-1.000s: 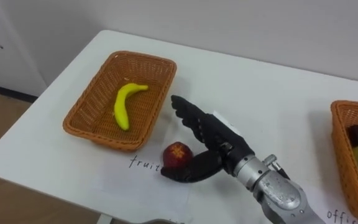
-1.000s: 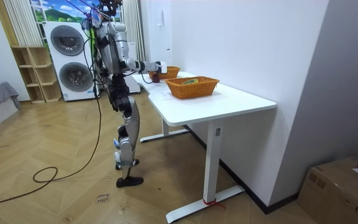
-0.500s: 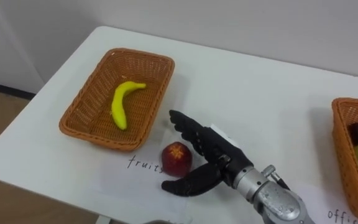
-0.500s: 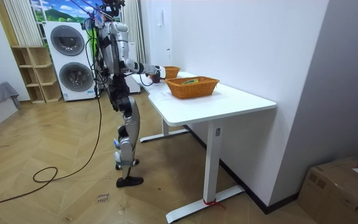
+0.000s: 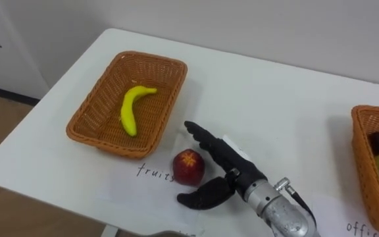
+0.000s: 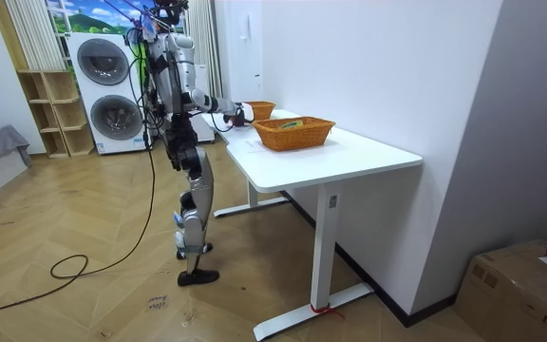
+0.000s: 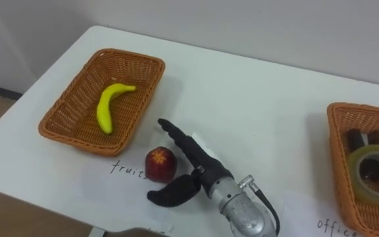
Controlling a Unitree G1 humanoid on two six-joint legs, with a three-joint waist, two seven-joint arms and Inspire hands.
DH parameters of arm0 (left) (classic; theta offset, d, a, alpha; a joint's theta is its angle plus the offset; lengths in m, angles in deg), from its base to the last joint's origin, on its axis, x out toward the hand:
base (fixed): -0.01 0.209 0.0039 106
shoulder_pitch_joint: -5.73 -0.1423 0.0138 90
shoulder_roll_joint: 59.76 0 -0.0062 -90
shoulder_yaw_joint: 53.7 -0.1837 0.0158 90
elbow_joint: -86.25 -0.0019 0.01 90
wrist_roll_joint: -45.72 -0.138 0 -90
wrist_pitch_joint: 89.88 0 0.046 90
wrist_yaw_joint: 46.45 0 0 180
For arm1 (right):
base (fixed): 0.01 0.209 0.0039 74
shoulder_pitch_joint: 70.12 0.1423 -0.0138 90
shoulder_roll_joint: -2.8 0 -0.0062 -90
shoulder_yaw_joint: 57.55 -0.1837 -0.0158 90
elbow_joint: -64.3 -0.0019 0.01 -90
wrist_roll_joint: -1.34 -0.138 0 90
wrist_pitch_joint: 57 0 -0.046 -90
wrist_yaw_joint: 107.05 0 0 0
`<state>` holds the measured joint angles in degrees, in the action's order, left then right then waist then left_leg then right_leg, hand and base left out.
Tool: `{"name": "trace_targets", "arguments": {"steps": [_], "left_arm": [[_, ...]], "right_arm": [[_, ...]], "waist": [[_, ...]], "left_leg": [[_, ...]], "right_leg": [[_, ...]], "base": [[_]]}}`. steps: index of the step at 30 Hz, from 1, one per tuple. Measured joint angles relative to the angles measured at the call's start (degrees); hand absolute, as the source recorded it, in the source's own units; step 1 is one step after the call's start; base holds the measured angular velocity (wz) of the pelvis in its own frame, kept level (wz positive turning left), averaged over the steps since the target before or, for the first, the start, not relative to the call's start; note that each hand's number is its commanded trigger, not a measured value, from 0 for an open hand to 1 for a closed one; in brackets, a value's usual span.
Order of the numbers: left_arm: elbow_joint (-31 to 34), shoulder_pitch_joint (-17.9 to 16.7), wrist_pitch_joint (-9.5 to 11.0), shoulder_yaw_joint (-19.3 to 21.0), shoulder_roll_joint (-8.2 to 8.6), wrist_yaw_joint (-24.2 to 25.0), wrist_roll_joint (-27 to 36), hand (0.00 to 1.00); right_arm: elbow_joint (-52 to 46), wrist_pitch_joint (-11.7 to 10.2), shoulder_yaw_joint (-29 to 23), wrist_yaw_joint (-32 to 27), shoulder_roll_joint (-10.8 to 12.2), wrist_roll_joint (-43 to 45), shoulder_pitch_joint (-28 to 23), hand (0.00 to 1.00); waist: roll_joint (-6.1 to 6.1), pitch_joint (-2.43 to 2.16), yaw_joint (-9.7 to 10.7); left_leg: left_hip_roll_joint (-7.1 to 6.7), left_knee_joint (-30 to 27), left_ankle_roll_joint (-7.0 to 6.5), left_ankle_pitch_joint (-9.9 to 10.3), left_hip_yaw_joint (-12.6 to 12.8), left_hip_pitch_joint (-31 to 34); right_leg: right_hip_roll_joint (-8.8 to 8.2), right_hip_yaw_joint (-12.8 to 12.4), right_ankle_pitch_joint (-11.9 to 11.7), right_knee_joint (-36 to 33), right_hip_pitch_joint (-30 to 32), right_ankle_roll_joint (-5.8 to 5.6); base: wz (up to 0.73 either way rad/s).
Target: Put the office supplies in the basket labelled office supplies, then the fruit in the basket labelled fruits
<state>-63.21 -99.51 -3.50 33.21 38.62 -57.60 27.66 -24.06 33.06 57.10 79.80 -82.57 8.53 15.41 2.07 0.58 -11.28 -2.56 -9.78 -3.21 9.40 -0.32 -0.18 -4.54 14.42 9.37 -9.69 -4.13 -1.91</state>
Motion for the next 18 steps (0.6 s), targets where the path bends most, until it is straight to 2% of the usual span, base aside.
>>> {"name": "trace_targets", "arguments": {"steps": [5, 13, 14, 15, 18], "left_arm": [[0.1, 0.0, 0.0, -0.4, 0.02, 0.0, 0.0, 0.0], [0.1, -0.1, -0.1, -0.4, 0.03, 0.0, 0.0, 0.0], [0.1, -0.1, -0.1, -0.4, 0.03, 0.0, 0.0, 0.0], [0.1, -0.1, -0.1, -0.4, 0.03, 0.0, 0.0, 0.0], [0.1, -0.1, -0.1, -0.4, 0.03, 0.0, -0.1, 0.0]], "right_arm": [[0.4, -0.6, 1.2, -1.7, 0.3, 4.5, 0.0, 0.0], [1.2, -1.1, 1.2, -2.7, 0.7, 4.9, 0.0, 0.0], [1.5, -1.3, 1.2, -2.9, 0.7, 4.9, 0.0, 0.69], [1.5, -1.3, 1.2, -3.0, 0.7, 4.9, 0.0, 1.0], [1.8, -1.5, 1.2, -3.1, 0.7, 5.5, 0.0, 1.0]], "waist": [[-0.08, 0.01, 0.0], [-0.33, -0.05, -0.1], [-0.36, -0.05, -0.1], [-0.38, -0.06, -0.1], [-0.46, -0.08, -0.2]], "left_leg": [[-0.02, -0.1, 0.0, 0.0, 0.0, 0.1], [-0.02, -0.4, 0.0, 0.0, -0.1, 0.2], [-0.02, -0.5, 0.0, 0.0, -0.1, 0.3], [-0.02, -0.5, 0.0, 0.0, -0.1, 0.4], [-0.02, -0.6, 0.0, 0.0, -0.1, 0.5]], "right_leg": [[0.0, 0.0, 0.0, 0.0, 0.0, 0.0], [0.0, -0.1, 0.0, -0.1, 0.0, 0.03], [0.0, -0.1, 0.0, -0.1, 0.0, 0.03], [0.0, -0.1, 0.0, -0.1, 0.0, 0.04], [0.0, 0.0, -0.1, -0.1, 0.1, 0.04]], "base": [[0.0], [0.0], [0.0], [0.0], [0.0]]}}
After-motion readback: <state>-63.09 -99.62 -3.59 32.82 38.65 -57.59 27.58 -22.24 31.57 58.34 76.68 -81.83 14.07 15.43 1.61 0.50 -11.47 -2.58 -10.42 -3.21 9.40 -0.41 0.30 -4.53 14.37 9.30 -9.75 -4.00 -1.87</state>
